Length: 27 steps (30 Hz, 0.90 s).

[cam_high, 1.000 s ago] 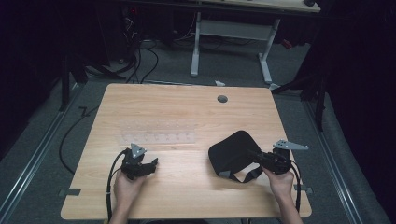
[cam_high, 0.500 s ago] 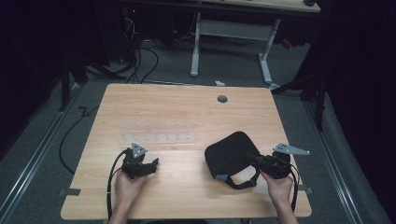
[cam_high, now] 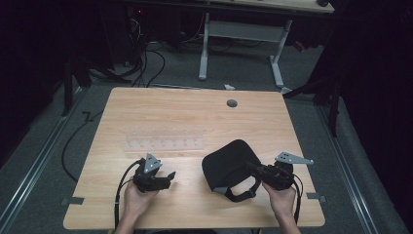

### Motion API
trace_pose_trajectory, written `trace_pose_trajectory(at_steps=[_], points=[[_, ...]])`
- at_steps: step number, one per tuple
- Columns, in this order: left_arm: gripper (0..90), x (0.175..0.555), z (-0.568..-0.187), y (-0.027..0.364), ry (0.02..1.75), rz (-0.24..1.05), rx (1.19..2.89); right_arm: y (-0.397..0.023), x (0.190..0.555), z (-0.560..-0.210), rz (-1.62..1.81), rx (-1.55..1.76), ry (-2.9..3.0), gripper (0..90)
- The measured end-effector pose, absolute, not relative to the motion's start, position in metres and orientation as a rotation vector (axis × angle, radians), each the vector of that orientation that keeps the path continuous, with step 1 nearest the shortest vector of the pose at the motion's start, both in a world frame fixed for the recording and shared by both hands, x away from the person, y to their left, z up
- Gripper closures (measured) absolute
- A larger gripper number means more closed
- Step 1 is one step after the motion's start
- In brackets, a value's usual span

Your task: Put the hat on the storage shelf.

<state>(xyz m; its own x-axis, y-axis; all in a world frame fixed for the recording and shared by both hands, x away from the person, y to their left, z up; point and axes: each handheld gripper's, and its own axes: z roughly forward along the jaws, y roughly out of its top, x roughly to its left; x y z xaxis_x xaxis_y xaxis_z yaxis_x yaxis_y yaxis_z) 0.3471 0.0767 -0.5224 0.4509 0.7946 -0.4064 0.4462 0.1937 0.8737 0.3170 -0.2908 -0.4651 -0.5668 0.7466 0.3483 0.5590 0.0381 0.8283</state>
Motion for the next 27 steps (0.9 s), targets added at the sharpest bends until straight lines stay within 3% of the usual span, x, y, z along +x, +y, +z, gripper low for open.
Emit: trace_pose_trajectory(at_steps=[10, 27], points=[[27.1, 0.325, -0.506, 0.06, 1.054, 0.249, 1.45, -0.276, 0.321, -0.466, 1.548, 1.371, 2.154, 84.3], [24.4, 0.312, -0.497, 0.033, 0.922, 0.238, 1.497, -0.257, 0.328, -0.463, 1.515, 1.386, 2.204, 84.2]])
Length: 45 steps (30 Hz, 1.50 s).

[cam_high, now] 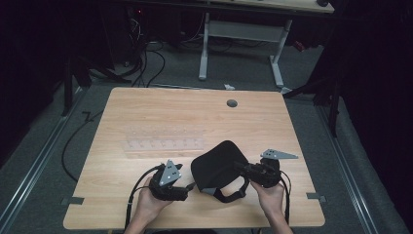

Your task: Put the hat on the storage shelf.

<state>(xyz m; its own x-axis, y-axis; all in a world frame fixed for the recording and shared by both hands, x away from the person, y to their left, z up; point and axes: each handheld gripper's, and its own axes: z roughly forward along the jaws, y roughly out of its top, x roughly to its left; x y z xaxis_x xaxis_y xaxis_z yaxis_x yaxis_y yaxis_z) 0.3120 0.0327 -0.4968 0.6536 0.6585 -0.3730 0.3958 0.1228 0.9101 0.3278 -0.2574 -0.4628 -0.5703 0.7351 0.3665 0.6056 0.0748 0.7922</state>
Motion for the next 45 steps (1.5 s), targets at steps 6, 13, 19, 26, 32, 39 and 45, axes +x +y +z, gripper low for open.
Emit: trace_pose_trajectory(at_steps=[6, 13, 19, 26, 32, 39, 45], points=[[24.3, 0.312, -0.498, 0.029, 0.907, 0.247, 1.52, -0.252, 0.33, -0.461, 1.51, 1.383, 2.224, 84.1], [25.6, 0.314, -0.5, 0.025, 0.92, 0.241, 1.532, -0.244, 0.332, -0.459, 1.505, 1.371, 2.253, 84.0], [28.1, 0.315, -0.501, 0.025, 0.916, 0.281, 1.548, -0.24, 0.332, -0.458, 1.539, 1.363, 2.275, 84.0], [36.6, 0.31, -0.5, 0.018, 0.863, 0.295, 1.571, -0.233, 0.331, -0.456, 1.597, 1.336, 2.323, 83.9], [45.6, 0.311, -0.498, 0.016, 0.846, 0.316, 1.585, -0.221, 0.331, -0.453, 1.617, 1.3, 2.349, 83.6], [67.3, 0.307, -0.495, 0.018, 0.814, 0.282, 1.605, -0.22, 0.333, -0.451, 1.633, 1.288, 2.345, 81.8], [78.2, 0.301, -0.486, 0.019, 0.757, 0.209, 1.623, -0.223, 0.334, -0.448, 1.658, 1.282, 2.309, 77.4]])
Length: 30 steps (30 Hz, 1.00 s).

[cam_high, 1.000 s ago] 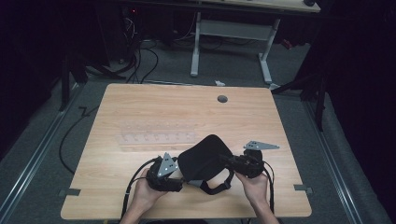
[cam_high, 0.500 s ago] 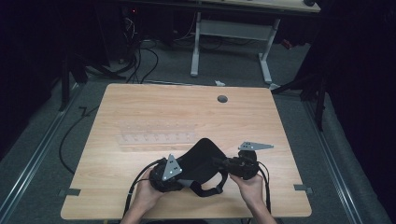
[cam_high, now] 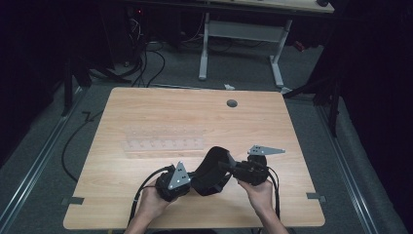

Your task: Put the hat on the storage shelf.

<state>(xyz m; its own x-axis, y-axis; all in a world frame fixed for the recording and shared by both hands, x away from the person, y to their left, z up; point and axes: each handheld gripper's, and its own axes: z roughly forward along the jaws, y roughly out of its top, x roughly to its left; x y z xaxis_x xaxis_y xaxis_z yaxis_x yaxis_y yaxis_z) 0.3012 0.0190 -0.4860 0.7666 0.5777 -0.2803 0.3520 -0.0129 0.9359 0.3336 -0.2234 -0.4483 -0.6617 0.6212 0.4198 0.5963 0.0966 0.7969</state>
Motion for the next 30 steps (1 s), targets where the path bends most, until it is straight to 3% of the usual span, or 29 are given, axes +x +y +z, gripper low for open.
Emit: trace_pose_trajectory(at_steps=[4, 12, 16, 30], points=[[85.2, 0.297, -0.482, 0.019, 0.73, 0.151, 1.622, -0.227, 0.334, -0.446, 1.683, 1.274, 2.275, 70.0], [85.7, 0.296, -0.478, 0.027, 0.762, 0.133, 1.612, -0.24, 0.332, -0.443, 1.714, 1.268, 2.211, 51.3], [85.7, 0.297, -0.476, 0.035, 0.787, 0.119, 1.576, -0.253, 0.331, -0.448, 1.698, 1.296, 2.178, 48.5], [85.6, 0.303, -0.464, 0.061, 0.89, 0.072, 1.463, -0.294, 0.349, -0.516, 1.152, 1.524, 2.103, 45.6]])
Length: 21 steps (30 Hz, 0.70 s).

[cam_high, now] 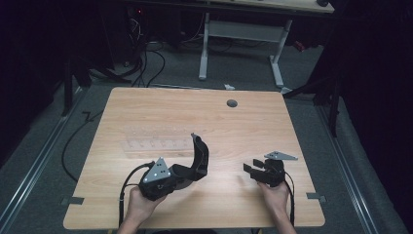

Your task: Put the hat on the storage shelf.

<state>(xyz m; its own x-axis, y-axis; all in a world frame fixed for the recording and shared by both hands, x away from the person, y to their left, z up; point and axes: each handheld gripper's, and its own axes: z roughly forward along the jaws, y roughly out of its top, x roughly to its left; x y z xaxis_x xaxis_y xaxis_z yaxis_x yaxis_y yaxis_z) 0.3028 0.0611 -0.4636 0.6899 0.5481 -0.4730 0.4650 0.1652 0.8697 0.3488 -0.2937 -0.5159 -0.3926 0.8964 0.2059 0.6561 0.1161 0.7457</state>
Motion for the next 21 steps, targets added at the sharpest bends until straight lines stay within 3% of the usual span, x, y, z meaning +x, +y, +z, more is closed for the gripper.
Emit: trace_pose_trajectory(at_steps=[21], points=[[85.3, 0.311, -0.449, 0.102, 0.974, 0.115, 1.319, -0.296, 0.352, -0.53, 0.918, 1.477, 2.055, 39.1]])
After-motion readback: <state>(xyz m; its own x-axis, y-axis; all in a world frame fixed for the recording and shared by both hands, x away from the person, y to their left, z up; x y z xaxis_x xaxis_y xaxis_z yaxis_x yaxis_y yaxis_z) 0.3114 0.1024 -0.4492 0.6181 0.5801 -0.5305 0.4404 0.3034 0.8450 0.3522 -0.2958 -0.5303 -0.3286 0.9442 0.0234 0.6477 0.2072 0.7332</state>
